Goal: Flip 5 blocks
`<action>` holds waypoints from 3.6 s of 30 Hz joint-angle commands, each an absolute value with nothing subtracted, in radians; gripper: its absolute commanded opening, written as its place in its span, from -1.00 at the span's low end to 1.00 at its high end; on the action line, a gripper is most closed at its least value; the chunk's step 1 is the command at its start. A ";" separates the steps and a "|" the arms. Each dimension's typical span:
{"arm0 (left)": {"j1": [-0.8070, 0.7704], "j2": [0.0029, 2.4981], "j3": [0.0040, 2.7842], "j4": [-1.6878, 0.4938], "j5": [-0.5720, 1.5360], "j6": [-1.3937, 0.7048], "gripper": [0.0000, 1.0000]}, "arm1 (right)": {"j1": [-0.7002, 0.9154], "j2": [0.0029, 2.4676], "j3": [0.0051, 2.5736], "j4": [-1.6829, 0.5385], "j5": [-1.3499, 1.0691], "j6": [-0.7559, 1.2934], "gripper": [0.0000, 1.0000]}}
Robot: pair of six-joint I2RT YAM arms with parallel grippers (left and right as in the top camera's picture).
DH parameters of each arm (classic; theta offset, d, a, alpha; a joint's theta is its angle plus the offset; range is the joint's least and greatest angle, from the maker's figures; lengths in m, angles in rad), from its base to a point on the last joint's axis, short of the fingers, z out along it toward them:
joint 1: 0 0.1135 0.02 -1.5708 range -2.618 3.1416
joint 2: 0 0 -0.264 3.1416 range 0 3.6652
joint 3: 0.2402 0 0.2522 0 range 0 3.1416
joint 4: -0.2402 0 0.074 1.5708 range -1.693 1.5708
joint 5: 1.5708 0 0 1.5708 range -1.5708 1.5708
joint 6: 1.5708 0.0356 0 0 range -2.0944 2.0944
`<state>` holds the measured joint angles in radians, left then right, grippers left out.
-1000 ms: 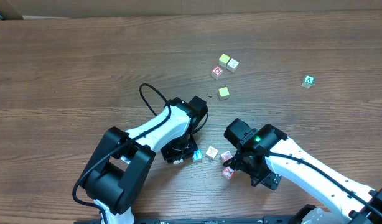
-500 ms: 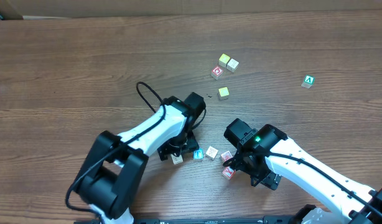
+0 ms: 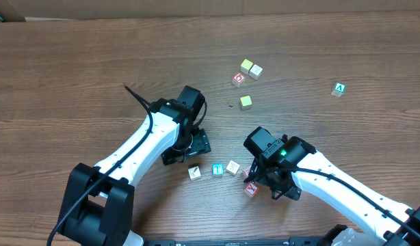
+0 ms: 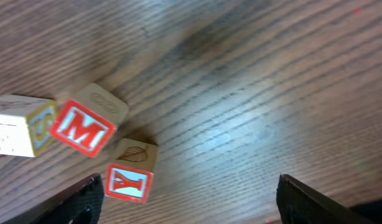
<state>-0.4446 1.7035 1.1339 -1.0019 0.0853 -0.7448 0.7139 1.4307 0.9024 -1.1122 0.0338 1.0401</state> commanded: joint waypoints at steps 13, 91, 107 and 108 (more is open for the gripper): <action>-0.492 1.697 1.130 -0.950 0.278 -0.576 -0.31 | 0.607 1.420 0.979 -1.158 0.051 0.981 0.65; -0.237 1.832 1.326 -1.153 0.192 -0.516 0.09 | 0.664 1.745 0.976 -0.685 -0.394 0.464 -0.71; -0.360 1.832 1.277 -1.131 0.181 -0.516 0.16 | 0.637 1.740 1.074 -0.920 -0.109 0.601 -0.87; -0.360 1.832 1.277 -1.126 0.181 -0.516 0.17 | 0.630 1.739 1.075 -0.918 -0.082 0.613 -0.88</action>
<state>-0.3622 1.8229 1.2823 -1.1347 0.1959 -0.5388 0.6552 1.7424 1.0561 -0.9131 -0.1833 0.5705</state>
